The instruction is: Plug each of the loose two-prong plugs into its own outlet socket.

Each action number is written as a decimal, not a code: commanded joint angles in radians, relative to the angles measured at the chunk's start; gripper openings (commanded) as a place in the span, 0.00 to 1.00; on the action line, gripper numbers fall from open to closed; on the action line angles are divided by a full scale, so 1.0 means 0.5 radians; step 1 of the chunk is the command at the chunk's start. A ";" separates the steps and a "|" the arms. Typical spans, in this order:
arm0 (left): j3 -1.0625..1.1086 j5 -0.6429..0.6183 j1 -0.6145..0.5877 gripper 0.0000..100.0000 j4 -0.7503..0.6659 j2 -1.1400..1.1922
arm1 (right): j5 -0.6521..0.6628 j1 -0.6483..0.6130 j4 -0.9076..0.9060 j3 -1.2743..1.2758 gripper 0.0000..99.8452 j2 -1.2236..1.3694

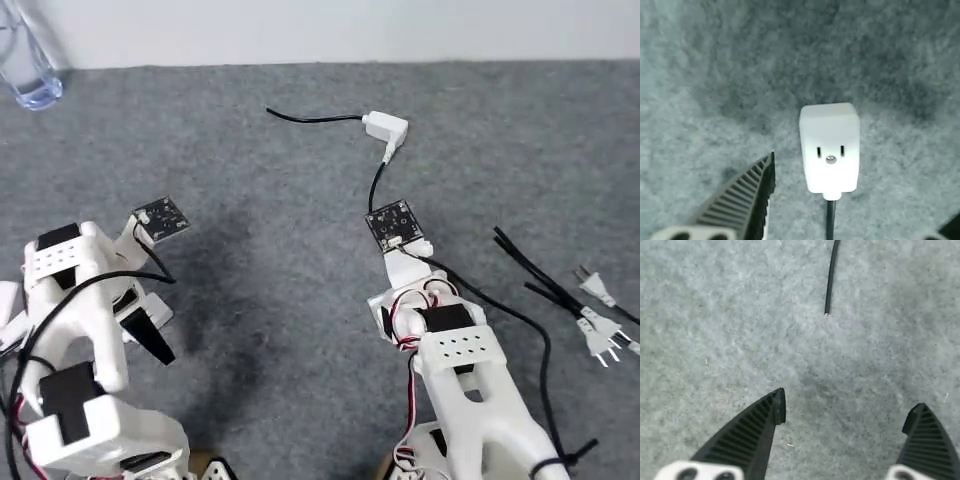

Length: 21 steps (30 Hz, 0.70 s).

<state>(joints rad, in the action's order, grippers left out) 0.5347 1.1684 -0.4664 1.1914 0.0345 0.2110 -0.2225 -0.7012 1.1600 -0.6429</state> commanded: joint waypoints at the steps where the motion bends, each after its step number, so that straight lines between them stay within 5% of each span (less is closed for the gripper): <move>1: -0.075 0.018 0.000 0.49 -0.074 0.061 | 0.018 0.017 0.035 -0.009 0.37 -0.029; 7: -0.075 -0.187 0.003 0.33 -0.270 0.135 | 0.018 0.017 0.035 -0.009 0.37 -0.029; 21: 0.094 -0.181 0.000 0.32 -0.356 0.147 | 0.021 0.026 0.035 -0.009 0.37 -0.029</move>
<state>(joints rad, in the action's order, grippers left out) 0.5501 1.0825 -0.4664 1.0319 0.1128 0.2110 -0.2240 -0.7012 1.1600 -0.6429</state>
